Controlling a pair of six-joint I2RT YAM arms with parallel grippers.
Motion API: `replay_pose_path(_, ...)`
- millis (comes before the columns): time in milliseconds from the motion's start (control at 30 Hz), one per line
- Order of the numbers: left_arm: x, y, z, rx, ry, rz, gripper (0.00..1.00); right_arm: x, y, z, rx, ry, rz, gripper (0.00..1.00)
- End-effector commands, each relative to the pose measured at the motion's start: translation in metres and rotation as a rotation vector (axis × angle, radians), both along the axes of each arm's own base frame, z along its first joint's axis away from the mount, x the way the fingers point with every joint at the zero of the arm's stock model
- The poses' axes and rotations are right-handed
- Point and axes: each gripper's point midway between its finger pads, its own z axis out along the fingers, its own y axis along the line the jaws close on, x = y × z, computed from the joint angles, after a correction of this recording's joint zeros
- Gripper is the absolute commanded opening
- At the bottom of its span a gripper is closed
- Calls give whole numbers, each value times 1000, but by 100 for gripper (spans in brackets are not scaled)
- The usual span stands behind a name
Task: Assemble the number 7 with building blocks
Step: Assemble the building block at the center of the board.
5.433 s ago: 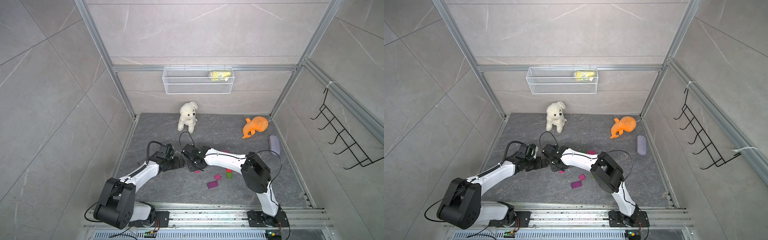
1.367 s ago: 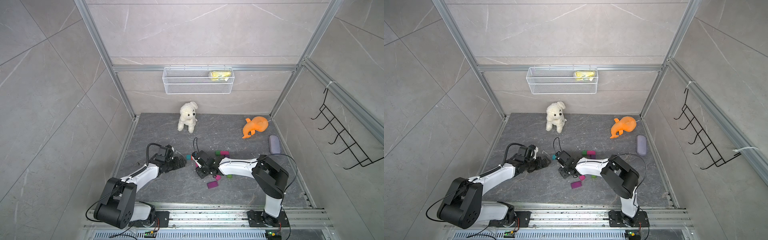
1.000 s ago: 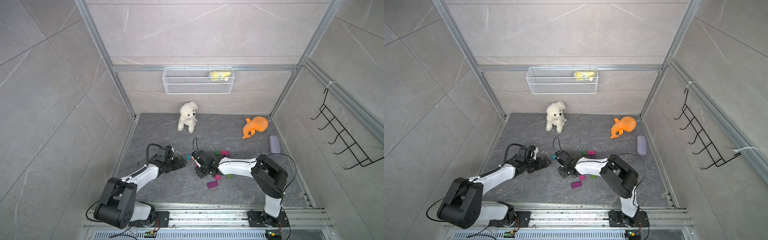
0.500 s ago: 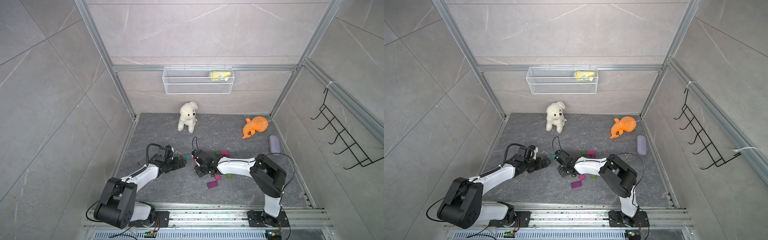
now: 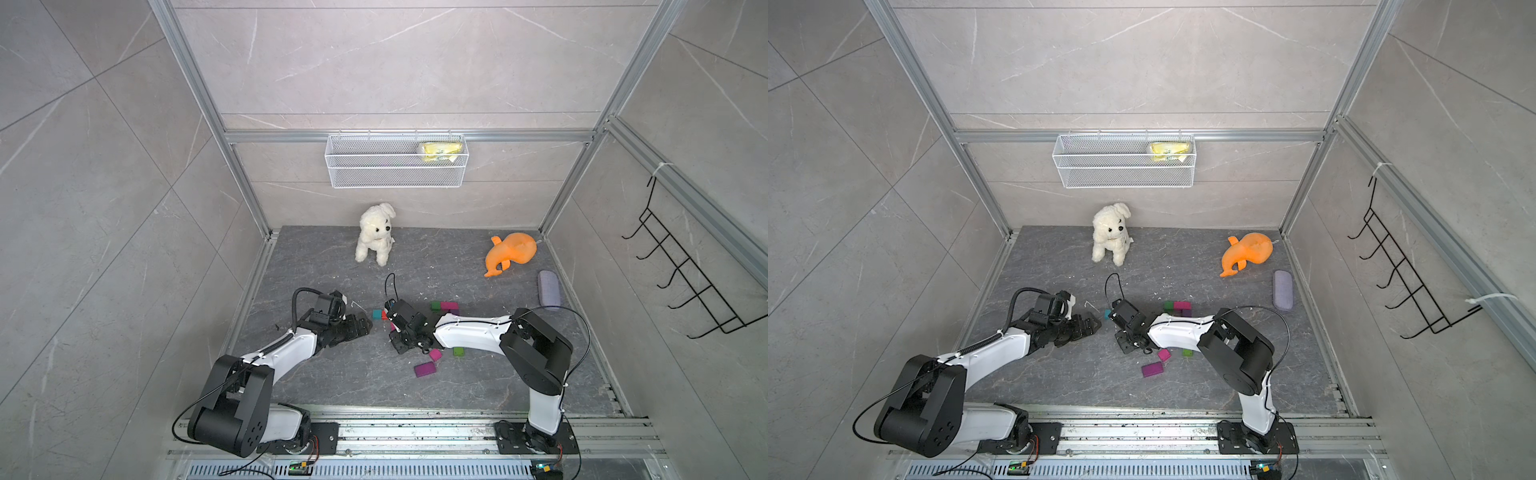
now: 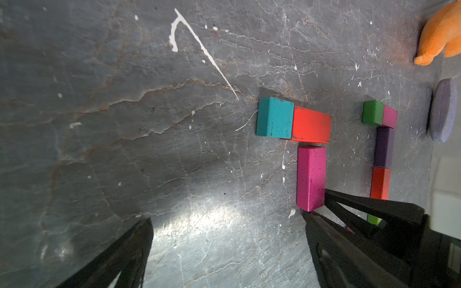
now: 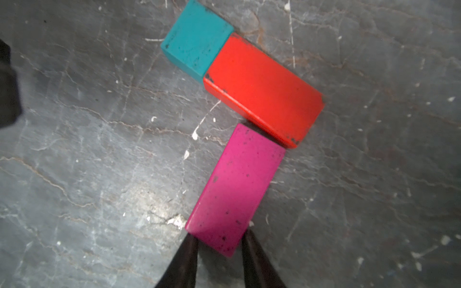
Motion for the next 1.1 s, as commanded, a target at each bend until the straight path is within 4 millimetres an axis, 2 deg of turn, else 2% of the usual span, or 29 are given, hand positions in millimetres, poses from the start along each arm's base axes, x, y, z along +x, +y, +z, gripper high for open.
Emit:
replay_pose_path(0, 1, -3, 4, -31, -11, -8, 100, -3, -5, -9, -39, 30, -30, 34)
replay_pose_path(1067, 0, -4, 1, -39, -4, -11, 100, 2, 1, -6, -26, 40, -53, 37)
